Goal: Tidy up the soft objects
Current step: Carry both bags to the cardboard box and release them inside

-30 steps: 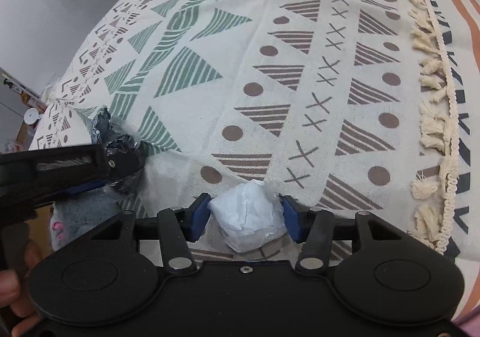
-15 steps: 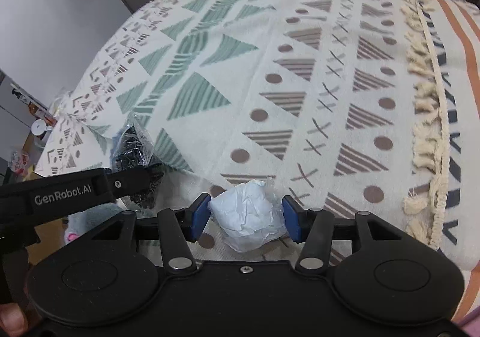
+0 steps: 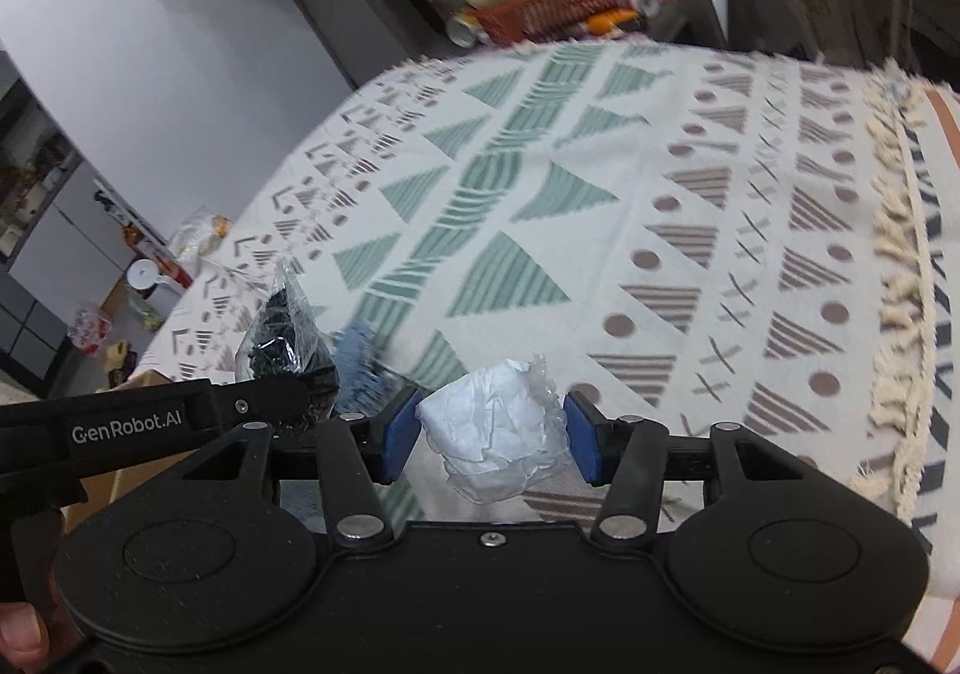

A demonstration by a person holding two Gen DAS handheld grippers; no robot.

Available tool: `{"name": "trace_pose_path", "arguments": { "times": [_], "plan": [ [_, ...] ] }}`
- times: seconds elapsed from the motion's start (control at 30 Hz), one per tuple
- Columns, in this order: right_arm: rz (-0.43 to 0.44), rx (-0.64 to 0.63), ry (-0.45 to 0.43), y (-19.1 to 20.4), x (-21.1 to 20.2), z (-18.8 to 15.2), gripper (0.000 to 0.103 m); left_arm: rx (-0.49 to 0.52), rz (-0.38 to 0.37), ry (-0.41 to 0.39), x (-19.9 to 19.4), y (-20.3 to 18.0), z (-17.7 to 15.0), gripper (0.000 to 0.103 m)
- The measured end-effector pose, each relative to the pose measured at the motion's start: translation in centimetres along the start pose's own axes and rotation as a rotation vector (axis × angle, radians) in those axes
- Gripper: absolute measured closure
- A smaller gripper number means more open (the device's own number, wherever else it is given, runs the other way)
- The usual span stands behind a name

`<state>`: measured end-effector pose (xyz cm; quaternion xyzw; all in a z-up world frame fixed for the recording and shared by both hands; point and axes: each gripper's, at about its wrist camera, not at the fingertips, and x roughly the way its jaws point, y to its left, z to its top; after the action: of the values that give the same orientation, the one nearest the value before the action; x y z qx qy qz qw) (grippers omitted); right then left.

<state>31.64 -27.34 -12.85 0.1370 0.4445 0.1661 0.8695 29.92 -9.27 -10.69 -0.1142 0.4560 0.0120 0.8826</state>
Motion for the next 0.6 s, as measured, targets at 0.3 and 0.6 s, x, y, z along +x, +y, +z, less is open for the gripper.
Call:
{"name": "trace_pose_path", "arguments": {
  "times": [0.3,0.6],
  "plan": [
    [0.03,-0.048,-0.045,2.3,-0.2,0.9,0.052,-0.042,0.008,-0.037,-2.4,3.3,0.2,0.076],
    [0.052,-0.106,-0.075,6.6,-1.0,2.3,0.052,-0.087,0.039,-0.066,-4.7,7.3,0.9,0.076]
  ]
}}
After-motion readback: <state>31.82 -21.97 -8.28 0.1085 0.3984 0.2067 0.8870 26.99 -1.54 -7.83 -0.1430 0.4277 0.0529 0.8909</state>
